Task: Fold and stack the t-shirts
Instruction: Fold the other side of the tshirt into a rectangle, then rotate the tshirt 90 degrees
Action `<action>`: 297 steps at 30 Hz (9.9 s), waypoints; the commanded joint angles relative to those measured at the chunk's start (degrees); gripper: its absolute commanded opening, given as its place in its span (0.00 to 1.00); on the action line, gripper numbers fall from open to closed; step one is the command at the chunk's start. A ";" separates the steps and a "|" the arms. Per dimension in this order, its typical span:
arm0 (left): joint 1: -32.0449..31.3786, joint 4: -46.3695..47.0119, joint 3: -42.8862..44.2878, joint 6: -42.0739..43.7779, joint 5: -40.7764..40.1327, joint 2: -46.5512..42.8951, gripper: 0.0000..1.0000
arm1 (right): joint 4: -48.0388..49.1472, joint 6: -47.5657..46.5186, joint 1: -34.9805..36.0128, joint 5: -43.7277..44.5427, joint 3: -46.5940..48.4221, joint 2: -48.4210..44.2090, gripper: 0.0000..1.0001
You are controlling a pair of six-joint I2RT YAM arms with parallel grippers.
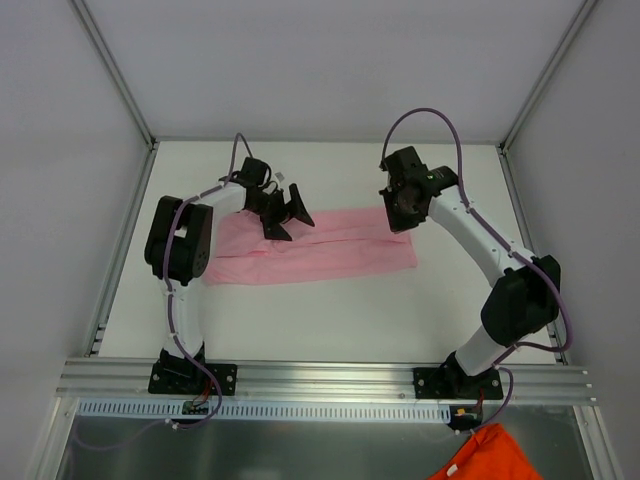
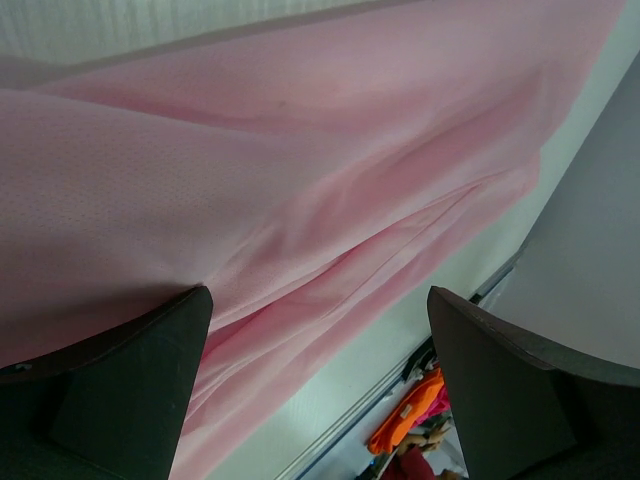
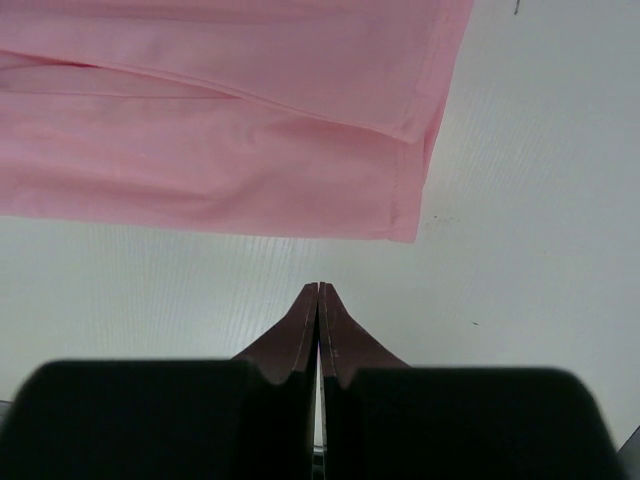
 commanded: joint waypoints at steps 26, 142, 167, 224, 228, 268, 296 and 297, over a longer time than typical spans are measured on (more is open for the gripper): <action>-0.03 -15.09 22.81 4.21 -5.41 -2.43 0.92 | 8.99 2.69 2.90 -6.65 -9.38 2.96 0.01; 3.49 -23.98 19.74 -0.98 -24.75 12.95 0.00 | 20.24 -4.61 6.15 15.92 -4.02 16.32 0.01; 6.30 -24.07 28.44 -0.81 -15.88 19.89 0.00 | 26.13 4.61 11.77 9.08 -22.13 9.38 0.01; 2.78 -19.75 41.70 3.32 -0.58 25.43 0.12 | 20.95 10.07 35.60 -4.64 -5.25 16.15 0.01; 4.36 -21.52 43.56 4.90 -1.72 23.86 0.24 | 17.78 8.14 35.68 -1.04 -2.97 14.31 0.01; -1.26 -11.94 1.82 2.18 -4.97 -5.77 0.99 | 19.36 4.70 31.64 9.34 -16.85 1.91 0.01; -13.38 -4.82 -4.79 -0.37 -2.60 -5.69 0.00 | 15.94 1.46 27.60 11.36 -13.69 -4.67 0.01; -13.91 -5.43 -4.78 -0.45 -3.04 -4.90 0.00 | 15.67 1.28 27.34 11.71 -13.08 -5.29 0.01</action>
